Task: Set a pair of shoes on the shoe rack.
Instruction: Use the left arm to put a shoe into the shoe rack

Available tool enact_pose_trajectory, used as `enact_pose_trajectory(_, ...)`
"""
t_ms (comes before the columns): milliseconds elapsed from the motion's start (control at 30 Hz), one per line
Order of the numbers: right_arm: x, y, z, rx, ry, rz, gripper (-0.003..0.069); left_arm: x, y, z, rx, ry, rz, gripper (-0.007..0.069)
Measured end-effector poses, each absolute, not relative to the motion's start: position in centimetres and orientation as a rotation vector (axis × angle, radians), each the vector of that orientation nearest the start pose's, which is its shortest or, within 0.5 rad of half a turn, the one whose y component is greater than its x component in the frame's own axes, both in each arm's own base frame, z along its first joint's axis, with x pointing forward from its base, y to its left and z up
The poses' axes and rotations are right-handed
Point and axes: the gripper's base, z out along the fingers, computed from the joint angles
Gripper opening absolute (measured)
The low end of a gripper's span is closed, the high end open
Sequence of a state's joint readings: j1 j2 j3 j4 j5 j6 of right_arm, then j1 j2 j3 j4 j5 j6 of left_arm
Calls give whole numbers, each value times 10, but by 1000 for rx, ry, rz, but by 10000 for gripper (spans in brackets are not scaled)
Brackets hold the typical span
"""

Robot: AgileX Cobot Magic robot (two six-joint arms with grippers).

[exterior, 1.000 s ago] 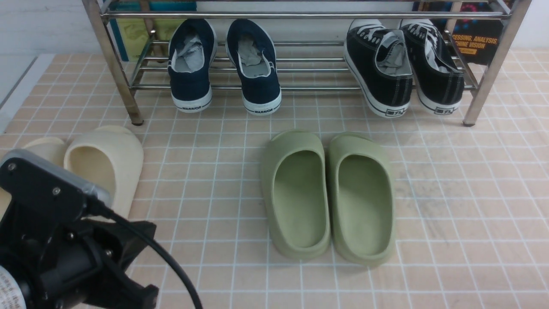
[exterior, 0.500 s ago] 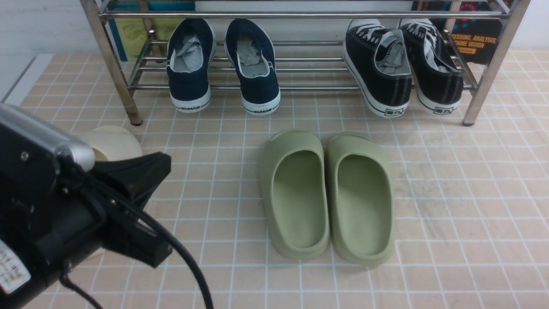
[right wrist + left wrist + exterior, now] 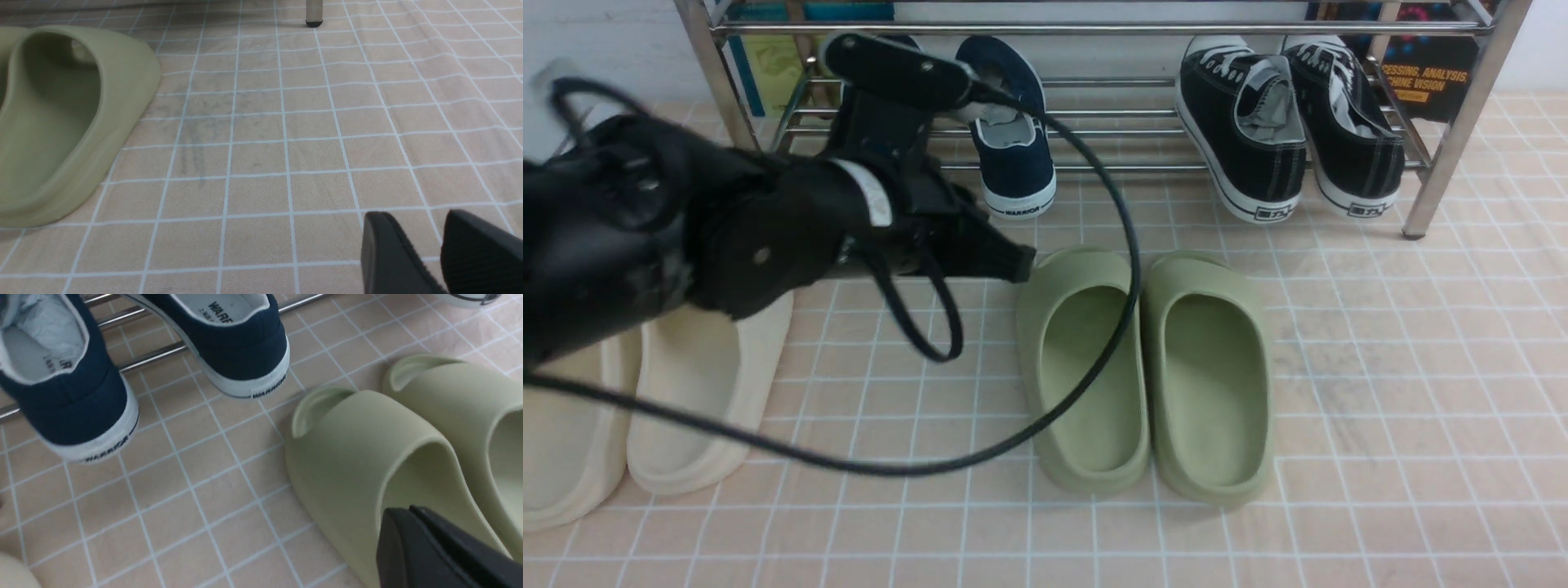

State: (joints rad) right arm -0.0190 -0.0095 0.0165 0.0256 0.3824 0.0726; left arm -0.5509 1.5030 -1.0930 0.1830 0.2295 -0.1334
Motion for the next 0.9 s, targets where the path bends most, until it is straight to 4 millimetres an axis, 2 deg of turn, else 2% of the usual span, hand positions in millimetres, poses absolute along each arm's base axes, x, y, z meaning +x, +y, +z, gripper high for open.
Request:
enact_pose_trajectory(100, 52, 0, 174, 101, 1871, 62, 239, 325, -195, 296, 598, 2048, -257, 22)
enact_pose_trajectory(167, 52, 0, 174, 101, 1871, 62, 239, 337, -203, 295, 591, 2043, -261, 22)
enact_pose_trajectory(267, 52, 0, 174, 101, 1871, 62, 239, 371, -219, 279, 555, 2075, -268, 22)
enact_pose_trajectory(333, 52, 0, 174, 101, 1871, 62, 239, 381, -221, 274, 533, 2086, -270, 22)
enact_pose_trajectory(467, 52, 0, 174, 101, 1871, 62, 239, 415, -218, 261, 446, 2108, -265, 22)
enact_pose_trajectory(600, 52, 0, 174, 101, 1871, 62, 239, 428, -216, 256, 421, 2121, -258, 23)
enact_pose_trajectory(900, 52, 0, 174, 101, 1871, 62, 239, 434, -201, 258, 348, 2153, -258, 23)
